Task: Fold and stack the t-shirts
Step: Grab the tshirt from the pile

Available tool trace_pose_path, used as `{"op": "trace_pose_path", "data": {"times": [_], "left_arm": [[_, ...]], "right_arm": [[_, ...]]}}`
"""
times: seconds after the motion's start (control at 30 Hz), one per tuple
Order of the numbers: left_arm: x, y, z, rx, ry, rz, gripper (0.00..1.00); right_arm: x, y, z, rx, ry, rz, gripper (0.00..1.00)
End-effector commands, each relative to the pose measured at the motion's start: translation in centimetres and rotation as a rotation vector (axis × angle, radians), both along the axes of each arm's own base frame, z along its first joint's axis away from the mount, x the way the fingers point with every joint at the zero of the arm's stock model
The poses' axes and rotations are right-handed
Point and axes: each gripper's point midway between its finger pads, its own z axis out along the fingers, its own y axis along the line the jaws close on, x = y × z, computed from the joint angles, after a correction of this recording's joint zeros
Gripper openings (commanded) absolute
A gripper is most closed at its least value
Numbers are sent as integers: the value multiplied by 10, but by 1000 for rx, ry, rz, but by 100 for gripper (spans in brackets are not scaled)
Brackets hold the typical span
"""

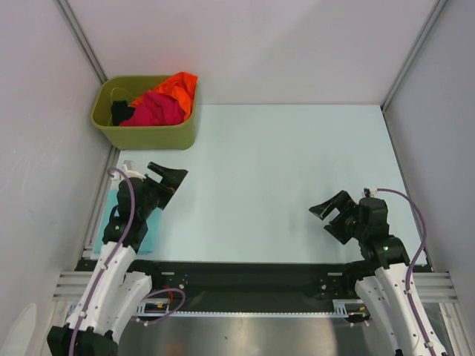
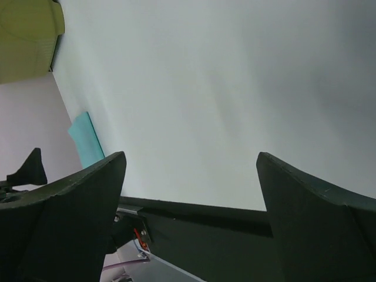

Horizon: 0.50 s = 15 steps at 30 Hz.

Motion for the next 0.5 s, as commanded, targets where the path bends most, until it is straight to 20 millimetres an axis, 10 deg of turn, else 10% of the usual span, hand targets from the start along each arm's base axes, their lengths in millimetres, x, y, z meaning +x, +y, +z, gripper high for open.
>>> {"op": "trace_pose_path", "data": {"times": [0.0,0.3,0.33,0.4,0.47], "left_arm": [[9,19,-12,122,107,20,100],[130,53,107,176,-228,67,100],[155,60,85,193,-160,69,99],[187,80,120,178,-232,115,92],[225,98,102,134,-194,153,83]], "right_arm": [[8,-11,34,-62,-55,-31,100],[18,-21,69,-192,-63,36,100],[20,-24,71,-218,-68,34,100],[23,-27,80,-239,-96,29,100],[25,-31,83,-263,-116,24,100]]}}
